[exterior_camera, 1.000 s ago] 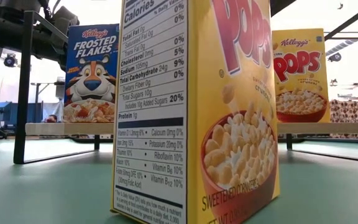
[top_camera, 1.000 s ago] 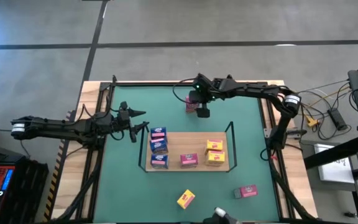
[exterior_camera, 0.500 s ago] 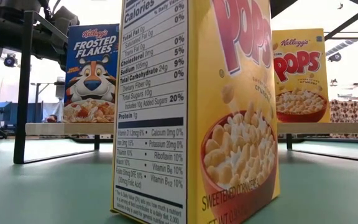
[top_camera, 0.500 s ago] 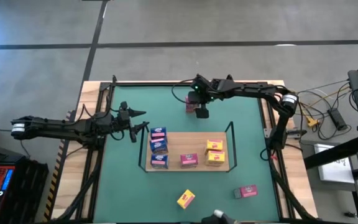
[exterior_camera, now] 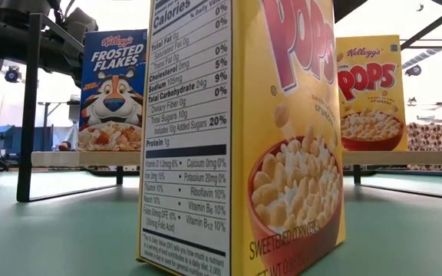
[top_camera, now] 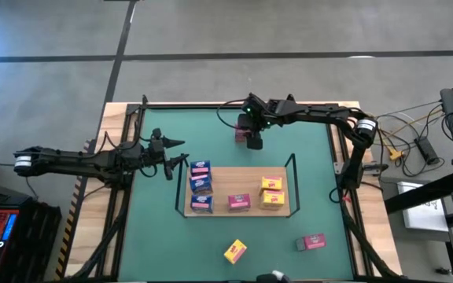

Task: Stack cereal on shelf
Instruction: Put the top pink cereal box on the shelf aligned with the other pink cereal box

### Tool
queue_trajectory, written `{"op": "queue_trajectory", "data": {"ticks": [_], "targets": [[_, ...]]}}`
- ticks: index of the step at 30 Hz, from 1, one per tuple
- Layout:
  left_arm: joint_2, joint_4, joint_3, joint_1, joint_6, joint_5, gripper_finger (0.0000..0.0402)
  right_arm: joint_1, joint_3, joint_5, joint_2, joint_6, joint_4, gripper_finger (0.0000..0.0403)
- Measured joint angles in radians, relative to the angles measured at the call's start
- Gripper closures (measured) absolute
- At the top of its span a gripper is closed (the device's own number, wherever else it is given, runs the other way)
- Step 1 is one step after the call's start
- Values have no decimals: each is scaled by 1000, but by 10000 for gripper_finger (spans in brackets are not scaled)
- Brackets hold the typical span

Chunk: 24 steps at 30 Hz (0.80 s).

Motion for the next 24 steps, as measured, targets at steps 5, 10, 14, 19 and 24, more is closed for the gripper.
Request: {"op": "queue_trajectory", "data": {"ticks": [5, 10, 14, 19, 24], "targets": [[0, 0, 0, 0, 0, 0, 168, 12, 0, 0, -30, 37, -1, 235], [0, 0, 0, 0, 0, 0, 168, 48, 0, -3, -87, 58, -30, 233], [1, 3, 0, 0, 0, 0, 168, 92, 0, -45, -117, 145, -64, 231], [6, 7, 0, 0, 0, 0, 168, 156, 0, -56, -141, 265, -77, 233], [7, 8, 0, 0, 0, 0, 168, 214, 0, -48, -160, 377, -82, 232]]}}
